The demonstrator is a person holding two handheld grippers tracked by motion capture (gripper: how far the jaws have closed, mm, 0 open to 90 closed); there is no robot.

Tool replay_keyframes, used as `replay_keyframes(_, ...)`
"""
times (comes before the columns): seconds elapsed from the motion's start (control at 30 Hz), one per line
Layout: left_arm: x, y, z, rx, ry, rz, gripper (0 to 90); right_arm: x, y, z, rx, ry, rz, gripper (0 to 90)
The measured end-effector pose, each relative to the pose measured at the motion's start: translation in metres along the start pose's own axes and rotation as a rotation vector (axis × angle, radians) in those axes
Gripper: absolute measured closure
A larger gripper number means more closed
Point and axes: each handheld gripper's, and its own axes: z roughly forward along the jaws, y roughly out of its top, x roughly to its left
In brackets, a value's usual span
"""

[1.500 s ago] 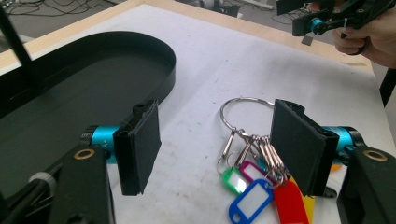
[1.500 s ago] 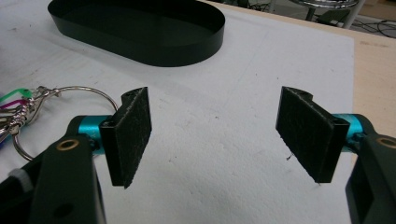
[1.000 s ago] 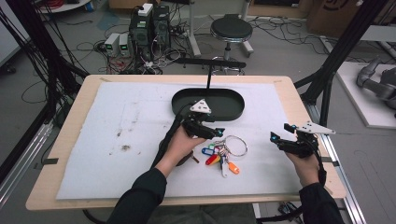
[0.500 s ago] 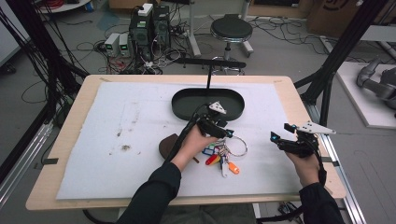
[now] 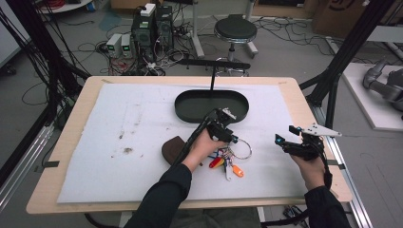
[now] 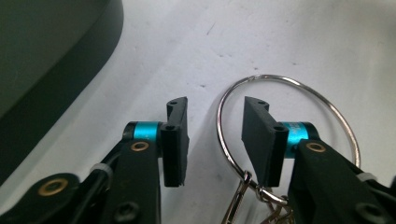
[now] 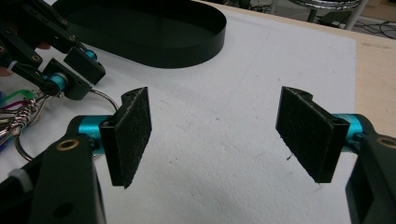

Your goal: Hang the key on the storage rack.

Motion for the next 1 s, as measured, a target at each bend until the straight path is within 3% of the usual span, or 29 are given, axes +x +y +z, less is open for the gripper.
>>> replay_keyframes(0.23,-0.003,0.000,0.003,0.035,0.005,0.027,66.1,0.000,0.000,0.000,0.002,0.000,0.000,27.4)
replay_keyframes(0.5,-0.005,-0.001,0.004,0.035,-0.007,0.031,80.5,0.001,0.000,0.000,0.001,0.001,0.001,27.4)
replay_keyframes(0.73,-0.013,0.002,-0.007,-0.018,-0.042,0.065,84.9,0.000,0.000,0.000,-0.006,0.001,-0.001,27.4)
replay_keyframes(0.97,-0.024,0.004,-0.025,-0.091,-0.054,0.139,85.6,0.001,0.000,-0.001,-0.006,0.000,-0.002,27.4)
replay_keyframes(1.0,-0.027,0.002,-0.032,-0.116,-0.062,0.166,85.6,0.001,0.000,-0.001,-0.008,-0.001,-0.003,27.4)
